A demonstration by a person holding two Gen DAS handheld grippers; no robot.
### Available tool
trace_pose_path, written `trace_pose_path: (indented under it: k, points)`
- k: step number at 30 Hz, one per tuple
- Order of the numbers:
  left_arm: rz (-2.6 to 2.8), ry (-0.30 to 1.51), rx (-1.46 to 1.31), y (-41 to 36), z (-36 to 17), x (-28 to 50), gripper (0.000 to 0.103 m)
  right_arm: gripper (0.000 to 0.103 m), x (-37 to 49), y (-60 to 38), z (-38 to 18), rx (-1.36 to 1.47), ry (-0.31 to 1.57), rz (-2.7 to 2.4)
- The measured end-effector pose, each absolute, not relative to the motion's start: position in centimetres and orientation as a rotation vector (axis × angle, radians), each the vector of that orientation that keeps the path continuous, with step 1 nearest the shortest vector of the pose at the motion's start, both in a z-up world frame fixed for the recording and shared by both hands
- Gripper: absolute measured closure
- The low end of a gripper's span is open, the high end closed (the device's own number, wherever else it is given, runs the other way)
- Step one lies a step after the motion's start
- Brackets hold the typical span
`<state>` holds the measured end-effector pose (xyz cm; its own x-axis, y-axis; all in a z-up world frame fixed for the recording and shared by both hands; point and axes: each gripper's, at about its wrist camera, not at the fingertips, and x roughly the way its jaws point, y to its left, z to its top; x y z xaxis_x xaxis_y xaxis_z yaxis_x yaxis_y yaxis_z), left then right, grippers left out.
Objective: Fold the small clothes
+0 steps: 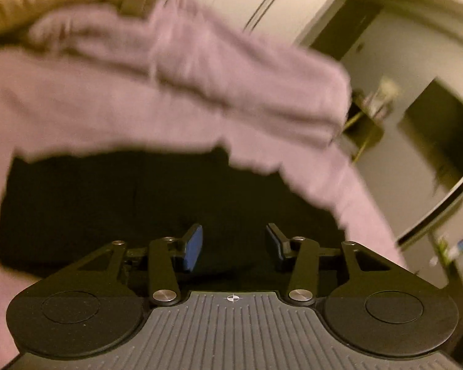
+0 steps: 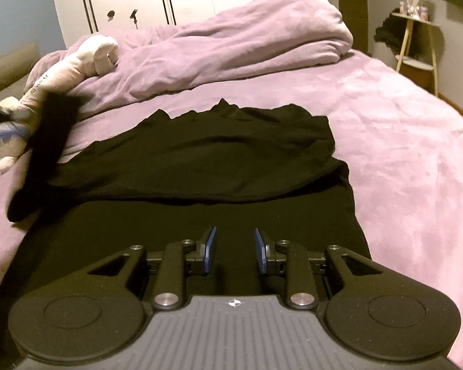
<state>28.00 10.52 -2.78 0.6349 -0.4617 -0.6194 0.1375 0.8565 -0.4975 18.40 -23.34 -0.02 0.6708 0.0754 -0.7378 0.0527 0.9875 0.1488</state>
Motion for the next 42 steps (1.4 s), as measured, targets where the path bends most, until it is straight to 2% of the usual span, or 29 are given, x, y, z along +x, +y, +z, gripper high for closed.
trace_pose_path:
  k: [5,12,19,23,24,26,27,31,36,39,42]
  points:
    - [-0.166,0.948,-0.382,11.1,-6.9,25.9,0.054,0.076,20.8,-23.1,-0.5,0.241,0.869,0.096]
    - [-0.051,0.937,-0.383,14.1,-8.3,24.9,0.053,0.055,27.6,-19.1,-1.4,0.313,0.878,0.266]
    - [-0.066,0.911,-0.386,15.0,-8.1,25.0,0.053,0.055,33.1,-14.4,-2.8,0.248,0.909,0.312]
    - [-0.023,0.884,-0.318,15.5,-7.5,24.4,0.049,0.056,34.2,-12.4,-4.0,0.151,0.946,0.289]
    - [-0.019,0.882,-0.312,15.7,-7.5,24.4,0.047,0.06,34.3,-12.0,-4.3,0.132,0.951,0.278]
    - [-0.004,0.899,-0.327,16.1,-7.7,24.4,0.047,0.08,34.2,-11.4,-4.4,0.101,0.942,0.281]
    - [-0.001,0.909,-0.341,16.3,-7.9,24.6,0.047,0.097,34.2,-11.1,-4.4,0.086,0.942,0.292]
    - [0.01,0.91,-0.347,16.3,-8.1,25.1,0.046,0.098,32.9,-10.6,-2.4,-0.007,0.817,0.305]
    - [0.027,0.901,-0.374,15.7,-8.4,26.5,0.046,0.098,29.5,-15.5,0.8,-0.055,0.606,-0.043]
    - [0.041,0.916,-0.404,15.3,-9.0,27.5,0.045,0.096,28.3,-19.8,-0.7,0.025,0.692,-0.086]
    - [0.054,0.916,-0.387,14.6,-8.9,28.0,0.044,0.091,28.1,-23.5,-2.6,0.16,0.811,-0.044]
